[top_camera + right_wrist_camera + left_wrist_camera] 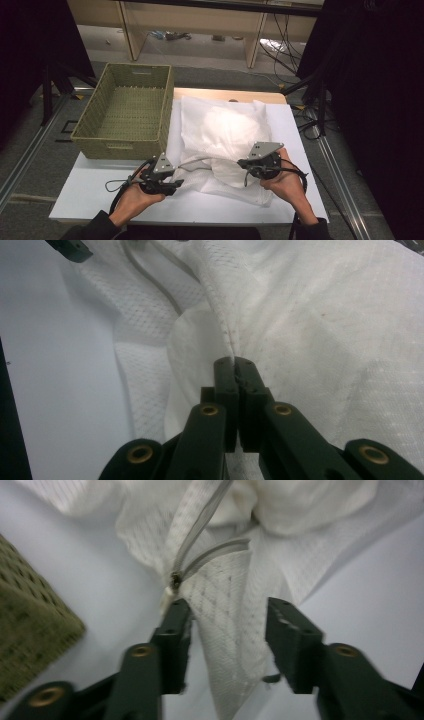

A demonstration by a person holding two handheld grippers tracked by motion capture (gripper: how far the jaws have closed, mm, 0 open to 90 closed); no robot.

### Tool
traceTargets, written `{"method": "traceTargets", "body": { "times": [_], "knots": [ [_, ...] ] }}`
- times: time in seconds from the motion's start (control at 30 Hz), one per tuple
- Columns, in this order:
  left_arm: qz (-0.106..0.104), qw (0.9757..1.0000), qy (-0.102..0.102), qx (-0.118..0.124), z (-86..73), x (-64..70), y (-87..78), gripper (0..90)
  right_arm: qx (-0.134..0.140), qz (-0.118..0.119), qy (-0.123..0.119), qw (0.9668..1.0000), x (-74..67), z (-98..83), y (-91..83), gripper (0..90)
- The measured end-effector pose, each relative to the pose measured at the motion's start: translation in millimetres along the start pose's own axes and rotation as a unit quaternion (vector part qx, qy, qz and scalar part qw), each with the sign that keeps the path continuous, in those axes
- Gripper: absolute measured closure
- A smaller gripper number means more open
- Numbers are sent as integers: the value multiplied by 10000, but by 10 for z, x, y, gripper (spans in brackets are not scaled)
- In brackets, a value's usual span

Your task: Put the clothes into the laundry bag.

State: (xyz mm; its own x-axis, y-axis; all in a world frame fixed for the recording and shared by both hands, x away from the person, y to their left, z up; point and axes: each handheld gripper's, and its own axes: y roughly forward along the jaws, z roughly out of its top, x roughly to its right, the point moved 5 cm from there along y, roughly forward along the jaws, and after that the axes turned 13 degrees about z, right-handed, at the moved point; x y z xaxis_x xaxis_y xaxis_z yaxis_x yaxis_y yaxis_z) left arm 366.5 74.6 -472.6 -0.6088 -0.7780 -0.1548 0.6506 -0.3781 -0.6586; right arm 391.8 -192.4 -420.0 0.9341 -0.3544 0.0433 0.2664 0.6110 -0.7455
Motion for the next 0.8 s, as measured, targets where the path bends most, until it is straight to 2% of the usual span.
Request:
{"method": "traceTargets", "body": {
  "times": [0.03,0.07,0.13,0.17,0.2,0.23,0.27,0.3,0.33,0.37,0.43,0.47,0.57,0.6,0.63,0.67,0.73,0.77,0.8],
  "knots": [
    [-59,9999,-74,93,68,36,-21,487,15,-19,-7,10000,6,3,0,900],
    [-243,9994,-117,203,160,128,-29,470,20,-14,4,10000,9,3,3,900],
    [-342,9992,-38,193,240,252,-10,442,7,-20,8,10000,20,-1,13,900],
    [-340,9990,134,242,289,310,10,431,4,-23,9,10000,23,-1,14,900],
    [-226,9986,428,230,353,358,17,419,7,-15,17,10000,20,0,12,900],
    [-237,9983,492,226,404,397,24,398,15,-39,75,10000,16,-3,1,900],
    [-178,9983,524,173,432,403,28,384,16,-75,18,10000,23,0,-8,900],
    [-141,9985,516,90,458,411,24,379,27,-32,50,10000,11,2,-9,900],
    [-147,9984,551,22,469,408,13,366,43,-59,-21,10000,26,11,-16,900],
    [-129,9983,572,-23,467,382,-10,362,35,-45,56,10000,18,14,-33,900],
    [-39,9987,501,-110,433,266,-76,377,53,-46,50,10000,19,15,-42,900],
    [-5,9990,415,-182,392,194,-105,378,78,-40,-6,10000,25,12,-40,900],
    [16,9981,359,-504,181,-8,-140,357,77,-58,20,10000,34,7,-42,900],
    [77,9982,309,-503,151,-32,-135,357,69,-77,2,9999,38,6,-39,900],
    [42,9983,282,-501,130,-34,-124,360,60,-84,1,9999,37,5,-38,900],
    [-14,9989,237,-393,144,6,-106,365,57,-71,7,10000,33,9,-35,900],
    [-302,9989,284,-202,208,135,-103,366,11,-98,53,9999,38,25,-51,900],
    [-528,9982,249,-155,250,233,-87,374,14,-70,78,9999,29,34,-57,900],
    [-629,9976,250,-115,295,320,-52,374,25,-81,106,9999,19,40,-60,900]
  ]
}}
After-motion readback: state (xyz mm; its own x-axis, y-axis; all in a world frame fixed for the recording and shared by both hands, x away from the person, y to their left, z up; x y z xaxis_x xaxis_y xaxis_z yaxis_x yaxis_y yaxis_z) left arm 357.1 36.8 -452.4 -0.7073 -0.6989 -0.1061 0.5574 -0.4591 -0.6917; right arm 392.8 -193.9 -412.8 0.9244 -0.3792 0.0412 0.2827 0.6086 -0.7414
